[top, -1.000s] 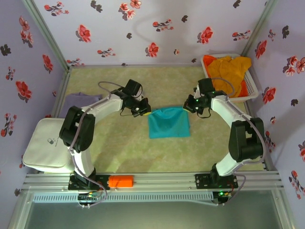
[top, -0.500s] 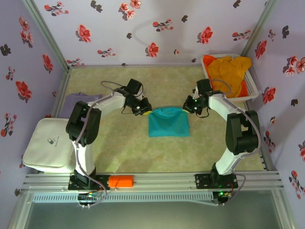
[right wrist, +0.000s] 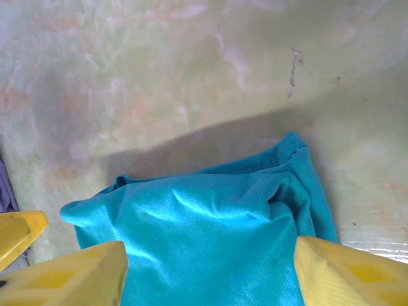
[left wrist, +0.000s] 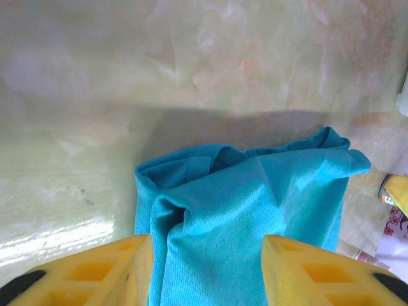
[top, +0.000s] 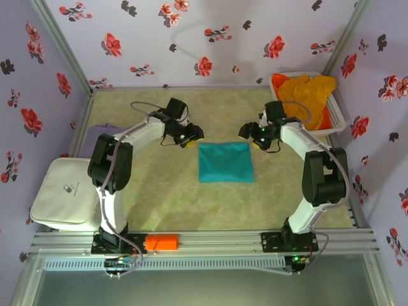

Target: Fold and stack the t-shirts

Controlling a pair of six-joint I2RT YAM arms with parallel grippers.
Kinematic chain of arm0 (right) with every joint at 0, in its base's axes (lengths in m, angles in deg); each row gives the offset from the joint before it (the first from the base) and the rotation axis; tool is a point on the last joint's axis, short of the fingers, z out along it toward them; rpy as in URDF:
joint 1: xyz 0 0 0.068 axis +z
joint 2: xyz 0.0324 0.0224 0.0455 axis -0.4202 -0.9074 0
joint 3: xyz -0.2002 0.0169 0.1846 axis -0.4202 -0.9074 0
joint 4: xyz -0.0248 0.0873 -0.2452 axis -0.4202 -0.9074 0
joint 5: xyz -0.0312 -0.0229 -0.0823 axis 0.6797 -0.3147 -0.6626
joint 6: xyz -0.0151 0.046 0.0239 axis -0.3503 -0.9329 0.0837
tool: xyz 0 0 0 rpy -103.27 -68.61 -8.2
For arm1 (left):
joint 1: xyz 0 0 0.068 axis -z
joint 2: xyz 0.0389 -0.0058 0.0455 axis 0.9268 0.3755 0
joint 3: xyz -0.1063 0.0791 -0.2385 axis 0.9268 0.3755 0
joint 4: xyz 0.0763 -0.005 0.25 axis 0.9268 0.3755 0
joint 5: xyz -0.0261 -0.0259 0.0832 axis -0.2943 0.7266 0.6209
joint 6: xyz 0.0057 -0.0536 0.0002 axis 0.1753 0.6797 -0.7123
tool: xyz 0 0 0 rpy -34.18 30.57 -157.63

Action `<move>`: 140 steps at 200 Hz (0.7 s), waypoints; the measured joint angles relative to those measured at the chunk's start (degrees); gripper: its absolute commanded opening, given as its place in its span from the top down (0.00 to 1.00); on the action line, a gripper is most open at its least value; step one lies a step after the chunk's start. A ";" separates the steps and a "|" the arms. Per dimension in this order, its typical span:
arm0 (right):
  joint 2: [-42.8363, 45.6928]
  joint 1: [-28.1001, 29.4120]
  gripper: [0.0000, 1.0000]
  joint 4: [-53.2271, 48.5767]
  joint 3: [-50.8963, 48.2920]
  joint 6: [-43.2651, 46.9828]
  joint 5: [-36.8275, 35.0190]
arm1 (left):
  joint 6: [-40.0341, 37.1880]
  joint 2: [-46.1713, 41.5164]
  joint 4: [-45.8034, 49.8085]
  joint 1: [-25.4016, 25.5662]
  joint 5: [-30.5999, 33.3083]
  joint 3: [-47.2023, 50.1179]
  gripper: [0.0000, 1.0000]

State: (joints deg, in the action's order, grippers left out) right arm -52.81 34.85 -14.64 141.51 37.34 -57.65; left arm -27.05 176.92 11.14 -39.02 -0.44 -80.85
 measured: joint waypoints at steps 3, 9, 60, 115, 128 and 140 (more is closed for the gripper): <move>0.39 0.00 0.26 -0.15 0.00 -0.09 0.02 | 0.00 -0.42 0.20 0.00 0.09 0.00 0.52; 1.40 0.00 0.24 -0.28 0.00 -0.26 0.04 | 0.02 -1.36 0.50 0.04 0.52 0.04 0.52; 12.35 1.38 0.19 4.20 -5.40 -8.52 2.60 | 2.32 -14.34 -2.99 3.13 1.99 4.44 0.50; 19.61 8.74 0.05 19.17 -21.92 -27.36 2.60 | 14.60 -18.43 -18.47 11.52 2.01 19.98 0.51; 21.20 10.21 0.05 23.32 -25.35 -32.09 2.43 | 17.64 -18.43 -21.68 13.68 2.10 22.95 0.51; 22.53 11.13 0.05 26.40 -27.78 -35.69 1.92 | 20.13 -18.43 -24.26 15.63 2.23 24.79 0.51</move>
State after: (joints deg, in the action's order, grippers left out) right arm -30.27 45.97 11.77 113.73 1.65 -55.72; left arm -6.92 158.50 -13.12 -23.39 1.79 -56.07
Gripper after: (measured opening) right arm 0.946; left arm 0.491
